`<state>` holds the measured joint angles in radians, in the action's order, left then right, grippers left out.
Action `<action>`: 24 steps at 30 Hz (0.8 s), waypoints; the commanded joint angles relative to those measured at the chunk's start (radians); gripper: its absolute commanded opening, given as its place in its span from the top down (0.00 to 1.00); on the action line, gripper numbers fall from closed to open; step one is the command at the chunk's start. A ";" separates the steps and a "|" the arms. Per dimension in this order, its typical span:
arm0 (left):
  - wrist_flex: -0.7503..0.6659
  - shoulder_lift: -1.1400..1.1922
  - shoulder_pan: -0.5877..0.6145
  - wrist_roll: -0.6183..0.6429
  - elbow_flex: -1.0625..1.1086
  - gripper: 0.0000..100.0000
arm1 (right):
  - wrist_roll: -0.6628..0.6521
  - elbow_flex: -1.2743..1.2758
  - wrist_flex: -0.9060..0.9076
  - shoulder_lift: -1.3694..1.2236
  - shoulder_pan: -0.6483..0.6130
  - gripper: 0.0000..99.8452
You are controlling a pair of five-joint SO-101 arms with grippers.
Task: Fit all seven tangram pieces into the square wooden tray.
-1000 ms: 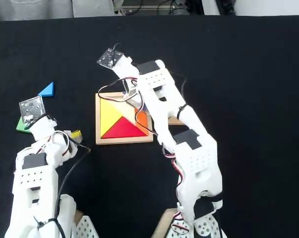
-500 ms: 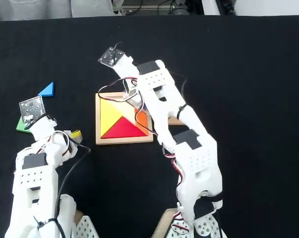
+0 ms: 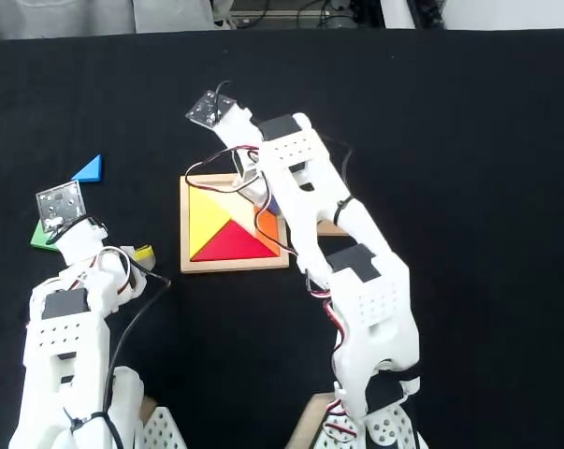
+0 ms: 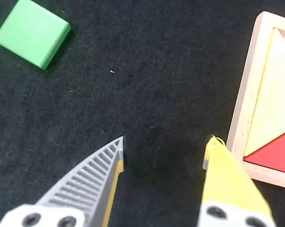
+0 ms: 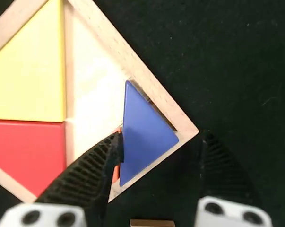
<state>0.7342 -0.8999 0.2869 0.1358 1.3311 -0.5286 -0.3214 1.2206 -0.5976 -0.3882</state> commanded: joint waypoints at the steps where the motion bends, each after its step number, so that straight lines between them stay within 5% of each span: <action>1: -0.020 -0.017 -0.005 0.005 -0.008 0.73 | 0.006 -0.085 0.008 0.021 -0.008 0.75; 6: -0.020 -0.017 -0.005 0.005 -0.008 0.73 | 0.005 -0.145 0.075 0.019 -0.005 0.75; 13: -0.020 -0.017 -0.005 0.005 -0.008 0.73 | 0.006 -0.303 0.255 0.019 0.084 0.98; 15: -0.020 -0.017 -0.005 0.005 -0.008 0.73 | 0.009 -0.309 0.290 0.013 0.097 0.98; 24: -0.020 -0.017 -0.005 0.005 -0.008 0.73 | 0.011 -0.070 0.120 0.013 0.095 0.99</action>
<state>0.7342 -0.8999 0.2869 0.1358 1.3311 -0.5286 -0.4212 1.4047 -0.5961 -0.3069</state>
